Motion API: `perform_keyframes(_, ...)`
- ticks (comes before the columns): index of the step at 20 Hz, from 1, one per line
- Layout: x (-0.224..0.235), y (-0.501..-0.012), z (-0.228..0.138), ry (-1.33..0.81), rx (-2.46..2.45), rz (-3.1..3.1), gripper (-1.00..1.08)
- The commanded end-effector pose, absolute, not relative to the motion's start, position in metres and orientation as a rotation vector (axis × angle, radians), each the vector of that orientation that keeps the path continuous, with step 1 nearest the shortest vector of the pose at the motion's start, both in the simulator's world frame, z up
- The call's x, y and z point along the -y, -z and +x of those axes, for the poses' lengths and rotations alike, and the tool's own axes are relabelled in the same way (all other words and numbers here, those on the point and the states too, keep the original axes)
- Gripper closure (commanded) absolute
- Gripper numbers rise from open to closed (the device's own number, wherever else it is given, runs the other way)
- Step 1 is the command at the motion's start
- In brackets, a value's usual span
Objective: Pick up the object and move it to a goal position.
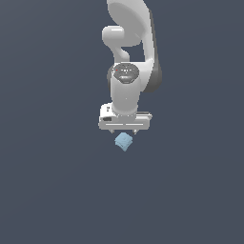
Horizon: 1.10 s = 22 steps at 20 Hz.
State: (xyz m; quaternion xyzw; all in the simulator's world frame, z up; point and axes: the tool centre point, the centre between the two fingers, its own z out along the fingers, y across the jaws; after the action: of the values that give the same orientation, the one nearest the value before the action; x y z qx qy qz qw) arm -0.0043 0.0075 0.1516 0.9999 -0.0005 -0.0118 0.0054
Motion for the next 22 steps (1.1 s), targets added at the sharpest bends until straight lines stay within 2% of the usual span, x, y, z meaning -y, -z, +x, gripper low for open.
perform_keyframes(1,-0.0075,-0.1516,-0.0043,0.037,0.002,3.131,-0.92)
perform_keyframes(22,-0.0139,-0.1489,-0.0046,0.035,-0.059,3.122,-0.92)
